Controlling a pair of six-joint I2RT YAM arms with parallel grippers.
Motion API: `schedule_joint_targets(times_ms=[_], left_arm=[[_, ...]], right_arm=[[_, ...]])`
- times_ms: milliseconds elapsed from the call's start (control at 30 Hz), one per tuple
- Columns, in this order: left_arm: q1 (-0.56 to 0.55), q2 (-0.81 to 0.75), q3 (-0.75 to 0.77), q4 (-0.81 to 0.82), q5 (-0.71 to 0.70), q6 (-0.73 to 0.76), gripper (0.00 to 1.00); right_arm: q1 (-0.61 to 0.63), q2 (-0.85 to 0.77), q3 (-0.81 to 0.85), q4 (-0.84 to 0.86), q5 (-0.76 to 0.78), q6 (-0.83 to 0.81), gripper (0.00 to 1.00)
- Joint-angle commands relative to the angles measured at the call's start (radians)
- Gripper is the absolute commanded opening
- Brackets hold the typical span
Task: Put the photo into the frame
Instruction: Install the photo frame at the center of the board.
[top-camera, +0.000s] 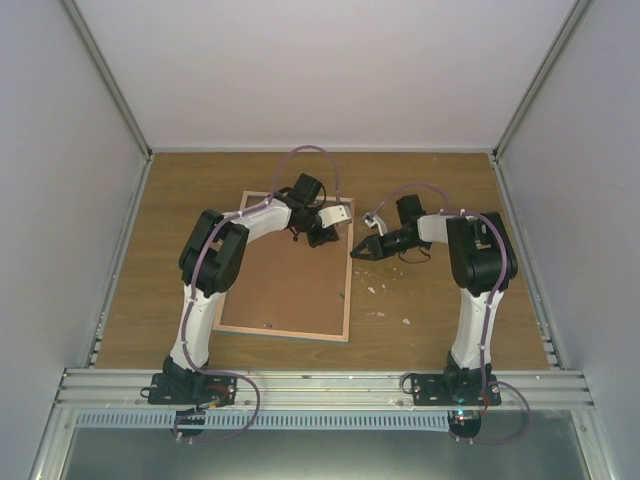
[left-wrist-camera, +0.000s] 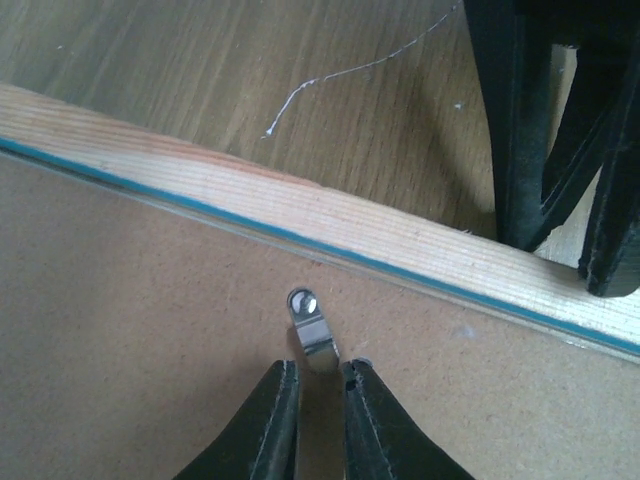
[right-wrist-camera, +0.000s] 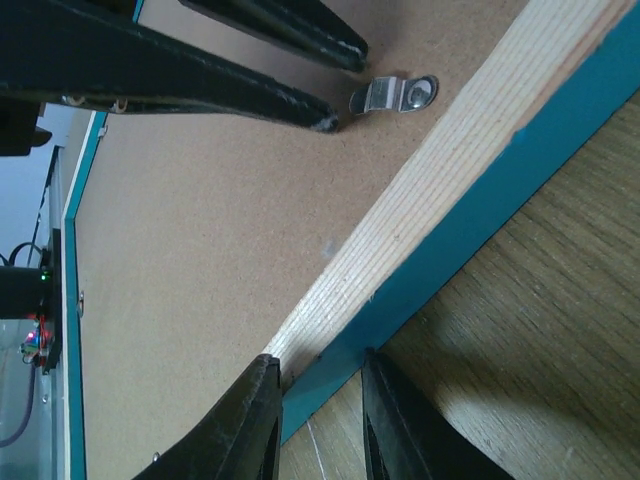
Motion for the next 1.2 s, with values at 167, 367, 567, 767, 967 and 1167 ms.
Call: schedule_joint_targets(times_ms=[167, 367, 567, 767, 967, 1167], left_arm=[[-0.048, 0.013, -0.024, 0.055, 0.016, -0.002, 0.17], [-0.060, -0.021, -0.032, 0.034, 0.090, 0.022, 0.14], [-0.040, -0.130, -0.078, 0.035, 0.223, 0.031, 0.13], [0.005, -0.084, -0.041, 0.120, 0.058, -0.081, 0.13], [0.002, -0.043, -0.024, 0.134, 0.016, -0.096, 0.13], [-0.002, -0.017, -0.021, 0.145, 0.019, -0.106, 0.13]], right_arm=[[-0.003, 0.030, 0.020, 0.010, -0.010, 0.002, 0.24], [-0.004, 0.032, 0.022, 0.009, -0.009, 0.000, 0.24], [-0.003, 0.037, 0.021, 0.009, -0.009, 0.000, 0.24], [-0.005, 0.036, 0.028, 0.008, -0.010, 0.002, 0.24], [-0.009, 0.033, 0.030, 0.009, -0.008, 0.001, 0.23], [-0.013, 0.035, 0.027, 0.012, -0.008, 0.002, 0.23]])
